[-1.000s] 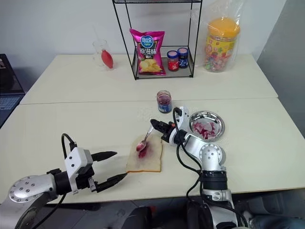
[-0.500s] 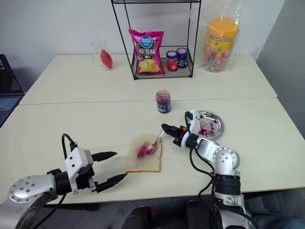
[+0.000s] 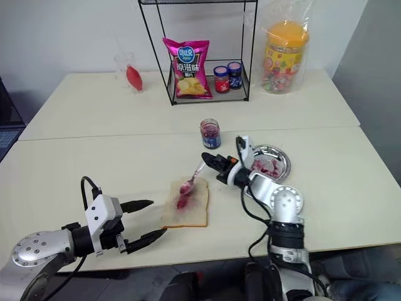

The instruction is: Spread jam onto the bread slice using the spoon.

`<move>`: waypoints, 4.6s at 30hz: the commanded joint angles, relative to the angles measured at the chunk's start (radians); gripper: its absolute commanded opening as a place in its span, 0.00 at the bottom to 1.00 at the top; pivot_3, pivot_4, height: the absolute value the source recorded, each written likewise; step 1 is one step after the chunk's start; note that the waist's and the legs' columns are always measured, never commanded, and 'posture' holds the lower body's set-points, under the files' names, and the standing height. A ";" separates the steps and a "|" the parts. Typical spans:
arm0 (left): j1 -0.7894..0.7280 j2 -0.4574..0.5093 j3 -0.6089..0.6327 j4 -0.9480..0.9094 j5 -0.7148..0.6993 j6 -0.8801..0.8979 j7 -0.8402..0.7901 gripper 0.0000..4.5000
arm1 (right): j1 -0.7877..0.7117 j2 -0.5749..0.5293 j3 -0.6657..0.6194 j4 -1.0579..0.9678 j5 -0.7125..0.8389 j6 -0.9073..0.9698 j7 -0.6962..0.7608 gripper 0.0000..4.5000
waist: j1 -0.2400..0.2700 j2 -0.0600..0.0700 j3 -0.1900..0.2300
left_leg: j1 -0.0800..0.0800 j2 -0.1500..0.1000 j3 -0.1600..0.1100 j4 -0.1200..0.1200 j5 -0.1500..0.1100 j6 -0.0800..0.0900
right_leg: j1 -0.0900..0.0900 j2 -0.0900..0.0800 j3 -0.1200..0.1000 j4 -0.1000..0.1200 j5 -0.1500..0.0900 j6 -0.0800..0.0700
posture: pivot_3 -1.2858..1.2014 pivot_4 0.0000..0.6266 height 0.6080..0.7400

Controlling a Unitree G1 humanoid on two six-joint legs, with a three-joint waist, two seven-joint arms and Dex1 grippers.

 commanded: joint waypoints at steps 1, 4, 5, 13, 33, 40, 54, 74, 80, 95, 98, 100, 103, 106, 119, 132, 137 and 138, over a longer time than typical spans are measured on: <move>0.006 0.004 0.015 -0.016 0.001 -0.025 0.003 1.00 | 0.001 0.029 0.004 -0.015 0.003 -0.027 0.018 0.00 | 0.003 0.000 0.000 | 0.000 0.000 0.000 0.000 0.000 0.000 | 0.000 0.000 0.000 0.000 0.000 0.000 | 0.52 0.24 1.00; 0.007 0.003 0.013 -0.017 0.001 -0.025 0.003 1.00 | 0.016 0.015 0.022 -0.032 0.007 -0.001 0.024 0.00 | 0.002 0.000 0.000 | 0.000 0.000 0.000 0.000 0.000 0.000 | 0.000 0.000 0.001 -0.001 0.000 0.000 | 0.52 0.24 1.00; 0.006 0.003 0.012 -0.016 0.001 -0.026 0.003 1.00 | 0.021 0.011 0.027 -0.038 0.008 0.006 0.027 0.00 | 0.001 0.000 0.000 | 0.000 0.000 0.000 0.000 0.000 0.000 | 0.000 0.000 0.001 -0.001 0.000 0.000 | 0.52 0.24 1.00; 0.004 -0.002 0.010 -0.005 0.003 -0.037 0.010 1.00 | 0.089 -0.084 0.026 -0.208 0.097 0.164 0.047 0.00 | 0.001 0.000 0.000 | 0.000 0.000 0.000 0.000 0.000 0.000 | 0.000 0.000 0.000 0.000 0.000 -0.001 | 0.52 0.24 1.00; -0.066 0.010 0.009 0.026 0.012 -0.076 0.018 1.00 | 0.046 -0.175 0.025 -0.350 0.124 0.090 0.128 0.00 | 0.000 0.000 0.000 | 0.000 0.000 0.000 0.000 0.000 0.000 | 0.000 0.001 0.000 0.000 0.000 -0.001 | 0.52 0.24 1.00; -0.296 0.020 -0.064 -0.042 -0.079 0.039 0.020 1.00 | -0.005 -0.251 -0.092 -0.386 0.188 0.035 0.091 0.00 | 0.011 -0.001 0.000 | 0.000 0.000 0.000 0.000 0.000 0.000 | 0.000 0.001 0.000 0.000 0.000 0.001 | 0.52 0.24 1.00; -0.762 -0.088 -0.357 0.080 -0.037 0.205 0.072 1.00 | 0.034 -0.483 -0.357 -0.332 0.203 -0.093 -0.043 0.00 | 0.014 -0.001 0.000 | 0.000 0.000 0.001 0.000 0.000 0.000 | 0.001 0.002 0.002 0.001 0.001 0.001 | 0.52 0.24 1.00; -0.950 -0.359 -0.587 0.313 0.184 0.146 0.136 1.00 | 0.065 -0.484 -0.325 0.054 0.017 -0.270 0.091 0.00 | 0.013 0.000 0.000 | 0.001 -0.001 0.004 0.002 0.000 0.000 | 0.001 0.002 0.006 0.001 0.001 0.001 | 0.52 0.24 1.00; -0.943 -0.362 -0.590 0.319 0.207 0.134 0.120 1.00 | 0.088 -0.484 -0.314 0.041 0.012 -0.251 0.112 0.17 | 0.011 0.000 0.000 | 0.002 -0.001 0.005 0.002 0.001 0.000 | 0.001 0.002 0.007 0.001 0.001 0.001 | 0.52 0.24 1.00; -0.966 -0.389 -0.577 0.363 0.230 0.100 0.116 1.00 | 0.189 -0.505 -0.173 -0.074 -0.209 -0.430 0.226 0.95 | 0.011 0.000 0.000 | 0.006 -0.002 0.020 0.004 0.000 0.000 | 0.001 0.002 0.023 0.000 0.006 0.010 | 0.52 0.24 1.00; -0.968 -0.394 -0.572 0.369 0.232 0.094 0.118 1.00 | 0.210 -0.526 -0.117 -0.069 -0.306 -0.496 0.248 0.99 | 0.011 0.000 0.000 | 0.005 -0.002 0.021 0.008 0.000 0.000 | 0.001 0.002 0.025 0.000 0.007 0.011 | 0.52 0.24 1.00; -0.967 -0.396 -0.571 0.372 0.235 0.091 0.117 1.00 | 0.221 -0.536 -0.087 -0.069 -0.343 -0.519 0.272 0.99 | 0.011 0.000 0.000 | 0.003 -0.003 0.021 0.011 0.000 0.000 | 0.001 0.002 0.025 0.001 0.007 0.012 | 0.52 0.24 1.00; -0.962 -0.397 -0.572 0.375 0.240 0.086 0.116 1.00 | 0.230 -0.536 -0.076 -0.051 -0.375 -0.556 0.292 0.99 | 0.010 0.000 0.000 | 0.002 -0.004 0.021 0.013 0.000 0.000 | 0.001 0.002 0.027 0.001 0.008 0.014 | 0.52 0.24 1.00; -0.961 -0.397 -0.569 0.376 0.241 0.084 0.118 1.00 | 0.227 -0.529 -0.088 -0.037 -0.407 -0.607 0.288 0.99 | 0.010 0.000 0.000 | 0.002 -0.004 0.021 0.015 0.000 0.000 | 0.001 0.002 0.028 0.001 0.010 0.016 | 0.52 0.24 1.00; -0.952 -0.388 -0.529 0.366 0.229 0.086 0.133 1.00 | 0.196 -0.499 -0.118 0.017 -0.507 -0.791 0.239 0.99 | 0.009 0.000 0.000 | 0.002 -0.005 0.021 0.016 0.000 0.000 | 0.001 0.002 0.029 0.001 0.010 0.016 | 0.52 0.24 1.00; -0.857 -0.127 -0.259 0.279 0.202 0.156 0.124 1.00 | 0.209 -0.623 -0.095 -0.254 -0.390 -0.641 0.408 0.99 | -0.002 0.001 0.000 | 0.002 -0.003 0.021 0.014 0.000 0.000 | 0.000 0.003 0.030 0.001 0.010 0.016 | 0.52 0.24 1.00; -0.745 0.054 -0.181 0.266 0.226 0.123 0.067 1.00 | 0.333 -0.823 -0.050 -0.436 -0.320 -0.535 0.640 0.99 | 0.007 0.000 0.000 | 0.001 -0.003 0.020 0.015 0.000 0.000 | 0.001 0.003 0.028 -0.001 0.010 0.015 | 0.52 0.24 1.00; -0.705 0.088 -0.159 0.255 0.226 0.109 0.048 1.00 | 0.357 -0.866 -0.051 -0.463 -0.302 -0.521 0.692 0.99 | 0.008 0.000 0.000 | 0.000 -0.004 0.021 0.015 0.000 0.000 | 0.000 0.002 0.029 -0.001 0.010 0.016 | 0.52 0.24 1.00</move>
